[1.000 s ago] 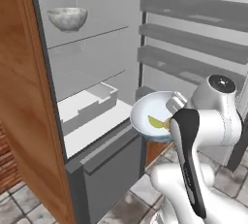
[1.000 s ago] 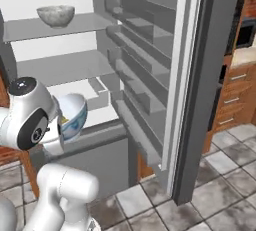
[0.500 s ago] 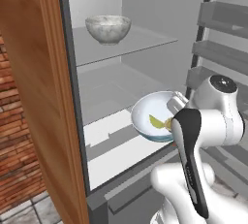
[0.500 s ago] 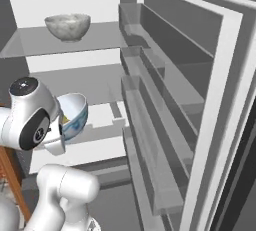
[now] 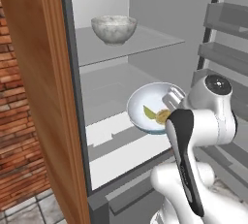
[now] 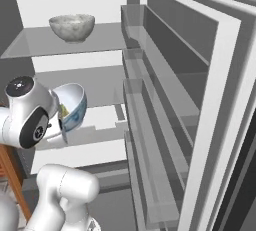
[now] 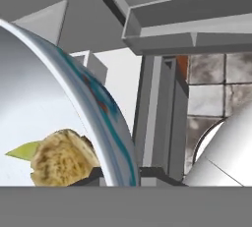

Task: Place the bowl with the lemon wedge and mushroom on the second highest shelf of the fridge. Place the bowl with the steak and chicken drumstick on the top shelf of the fridge.

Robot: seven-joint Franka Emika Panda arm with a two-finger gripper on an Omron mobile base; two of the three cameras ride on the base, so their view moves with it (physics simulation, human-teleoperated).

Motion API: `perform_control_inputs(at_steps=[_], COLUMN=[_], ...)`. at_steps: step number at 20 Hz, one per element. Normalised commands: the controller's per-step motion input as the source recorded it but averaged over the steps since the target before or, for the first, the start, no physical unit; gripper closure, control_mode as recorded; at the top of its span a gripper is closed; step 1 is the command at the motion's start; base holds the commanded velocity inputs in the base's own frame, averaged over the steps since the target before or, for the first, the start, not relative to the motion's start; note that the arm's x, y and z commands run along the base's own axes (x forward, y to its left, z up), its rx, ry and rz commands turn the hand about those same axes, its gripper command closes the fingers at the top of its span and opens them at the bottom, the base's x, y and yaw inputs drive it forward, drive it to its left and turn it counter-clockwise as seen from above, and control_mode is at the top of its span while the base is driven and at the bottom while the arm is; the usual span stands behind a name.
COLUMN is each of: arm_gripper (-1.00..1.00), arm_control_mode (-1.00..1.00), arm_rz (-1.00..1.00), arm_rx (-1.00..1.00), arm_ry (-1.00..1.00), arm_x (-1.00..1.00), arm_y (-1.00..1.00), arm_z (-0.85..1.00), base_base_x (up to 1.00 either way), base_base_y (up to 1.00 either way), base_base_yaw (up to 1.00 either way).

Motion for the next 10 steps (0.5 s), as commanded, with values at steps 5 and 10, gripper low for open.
perform_control_inputs(at_steps=[5,10], arm_gripper=[1.0,1.0], arm_control_mode=[-1.0,-1.0], arm_rz=[-0.01,-0.01], arm_rx=[0.16,0.41], arm_ry=[-0.07,0.02], arm_x=[0.61,0.48], arm_y=[0.0,0.0], arm_z=[0.34,0.1], base_base_x=[0.0,0.0], base_base_y=[0.0,0.0], base_base_yaw=[0.0,0.0])
